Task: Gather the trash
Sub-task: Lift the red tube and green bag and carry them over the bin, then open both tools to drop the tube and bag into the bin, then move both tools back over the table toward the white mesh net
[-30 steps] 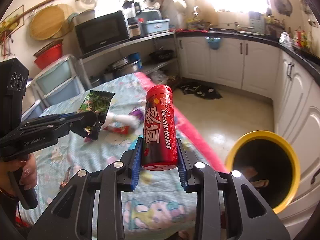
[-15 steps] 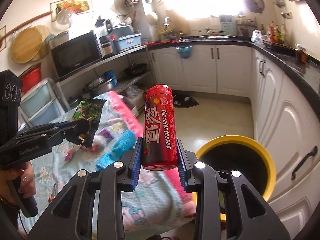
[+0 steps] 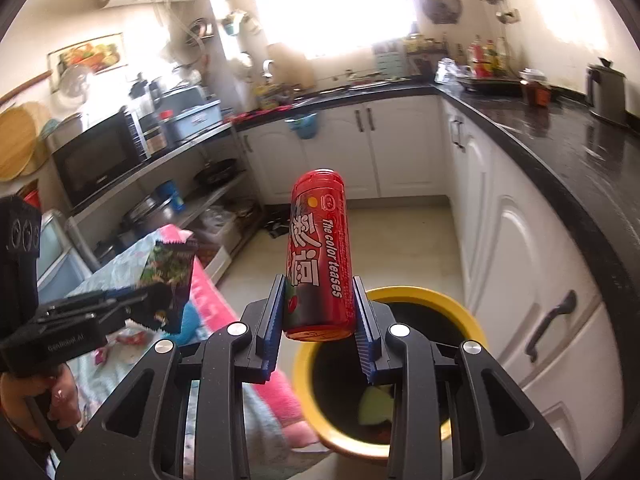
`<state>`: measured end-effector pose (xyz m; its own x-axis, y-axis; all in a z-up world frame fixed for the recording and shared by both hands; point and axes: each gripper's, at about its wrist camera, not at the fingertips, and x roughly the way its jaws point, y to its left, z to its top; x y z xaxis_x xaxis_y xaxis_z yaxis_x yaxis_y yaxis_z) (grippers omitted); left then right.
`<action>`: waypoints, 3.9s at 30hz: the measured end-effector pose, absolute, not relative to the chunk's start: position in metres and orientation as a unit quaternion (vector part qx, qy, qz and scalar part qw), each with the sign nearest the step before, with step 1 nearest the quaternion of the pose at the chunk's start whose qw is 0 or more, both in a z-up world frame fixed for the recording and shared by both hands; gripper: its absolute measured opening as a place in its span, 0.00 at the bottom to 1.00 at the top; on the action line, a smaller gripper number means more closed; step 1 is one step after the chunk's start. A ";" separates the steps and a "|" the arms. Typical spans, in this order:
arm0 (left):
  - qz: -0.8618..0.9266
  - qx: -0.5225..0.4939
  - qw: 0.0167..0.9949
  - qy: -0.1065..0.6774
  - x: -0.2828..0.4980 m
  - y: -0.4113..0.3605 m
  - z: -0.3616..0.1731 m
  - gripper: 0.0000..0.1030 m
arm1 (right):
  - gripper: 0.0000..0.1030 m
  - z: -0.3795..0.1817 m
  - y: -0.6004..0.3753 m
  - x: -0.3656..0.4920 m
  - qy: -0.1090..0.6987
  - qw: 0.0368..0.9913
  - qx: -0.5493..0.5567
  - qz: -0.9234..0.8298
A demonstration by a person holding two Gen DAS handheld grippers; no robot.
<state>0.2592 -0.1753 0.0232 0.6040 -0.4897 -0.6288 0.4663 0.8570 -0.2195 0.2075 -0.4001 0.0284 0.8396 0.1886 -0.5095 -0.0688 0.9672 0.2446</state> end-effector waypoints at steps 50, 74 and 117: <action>-0.264 -0.020 0.844 0.466 0.328 -0.230 -0.077 0.75 | 0.60 -0.083 -0.449 0.238 0.384 0.911 0.146 -0.037; -0.202 -0.028 0.892 0.404 0.265 -0.152 -0.028 0.90 | 0.82 -0.035 -0.406 0.215 0.334 0.937 0.105 -0.019; -0.030 -0.076 0.946 0.312 0.122 0.067 0.029 0.90 | 0.87 0.046 -0.200 0.138 0.264 0.940 -0.009 0.216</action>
